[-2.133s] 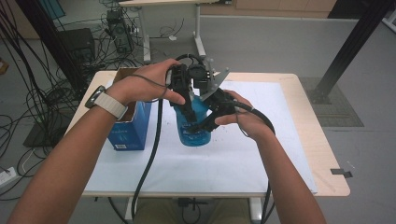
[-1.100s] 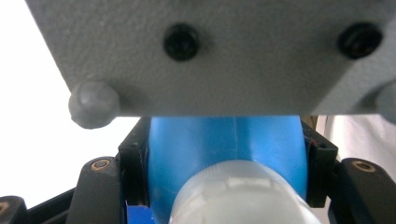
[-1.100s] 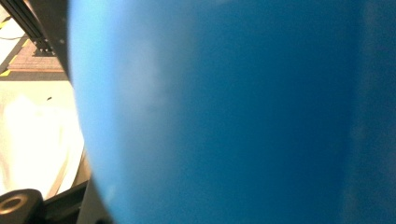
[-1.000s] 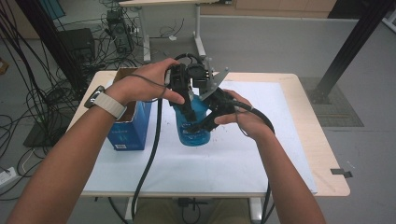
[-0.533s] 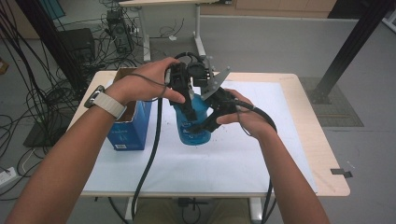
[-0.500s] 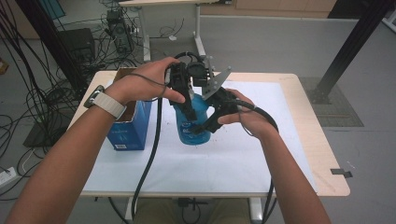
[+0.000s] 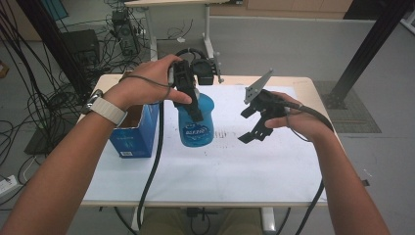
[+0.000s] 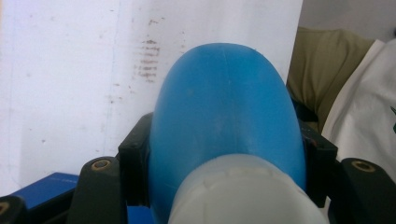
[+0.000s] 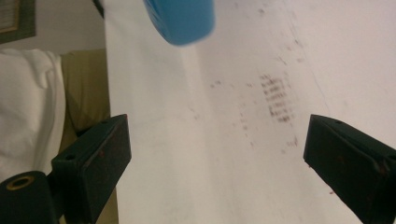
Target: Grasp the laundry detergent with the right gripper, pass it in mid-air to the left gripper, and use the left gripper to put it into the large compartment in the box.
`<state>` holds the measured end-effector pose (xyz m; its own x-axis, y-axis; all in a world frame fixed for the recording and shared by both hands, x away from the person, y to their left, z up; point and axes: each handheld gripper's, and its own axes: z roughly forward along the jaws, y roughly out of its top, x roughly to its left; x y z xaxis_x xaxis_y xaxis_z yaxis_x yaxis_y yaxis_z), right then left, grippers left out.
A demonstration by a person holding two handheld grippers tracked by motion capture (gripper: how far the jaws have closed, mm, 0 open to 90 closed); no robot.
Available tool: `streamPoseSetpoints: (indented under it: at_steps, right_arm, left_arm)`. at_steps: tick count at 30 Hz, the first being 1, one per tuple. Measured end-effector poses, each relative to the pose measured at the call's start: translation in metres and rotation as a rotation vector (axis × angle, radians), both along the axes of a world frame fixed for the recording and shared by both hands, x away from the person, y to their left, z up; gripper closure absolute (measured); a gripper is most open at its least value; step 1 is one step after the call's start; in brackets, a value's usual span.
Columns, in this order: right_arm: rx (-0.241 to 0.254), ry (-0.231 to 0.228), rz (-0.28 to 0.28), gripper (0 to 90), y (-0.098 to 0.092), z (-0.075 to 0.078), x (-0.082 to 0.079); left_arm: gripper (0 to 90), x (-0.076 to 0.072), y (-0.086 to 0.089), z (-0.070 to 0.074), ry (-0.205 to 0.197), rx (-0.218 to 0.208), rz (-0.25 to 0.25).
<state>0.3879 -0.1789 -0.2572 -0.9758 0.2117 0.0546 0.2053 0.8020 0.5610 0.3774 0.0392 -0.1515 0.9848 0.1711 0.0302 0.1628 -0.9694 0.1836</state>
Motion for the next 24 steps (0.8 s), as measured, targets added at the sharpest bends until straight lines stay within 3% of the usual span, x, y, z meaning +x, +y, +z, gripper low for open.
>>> streamPoseSetpoints:
  at_steps: [7, 15, 24]
  right_arm:
    - [-0.108, 0.007, -0.035, 8.1, -0.018, 0.004, -0.003]
    - [-0.224, -0.031, -0.07, 9.9, -0.035, 0.014, -0.005]
    - [-0.256, -0.035, -0.105, 9.5, -0.051, 0.02, -0.004]
  left_arm:
    - [37.6, 0.003, 0.003, 0.005, -0.009, 0.014, 0.097]
    - [37.5, 0.008, 0.01, 0.007, -0.045, 0.033, 0.216]
    - [37.5, 0.012, 0.015, 0.019, -0.052, 0.016, 0.365]
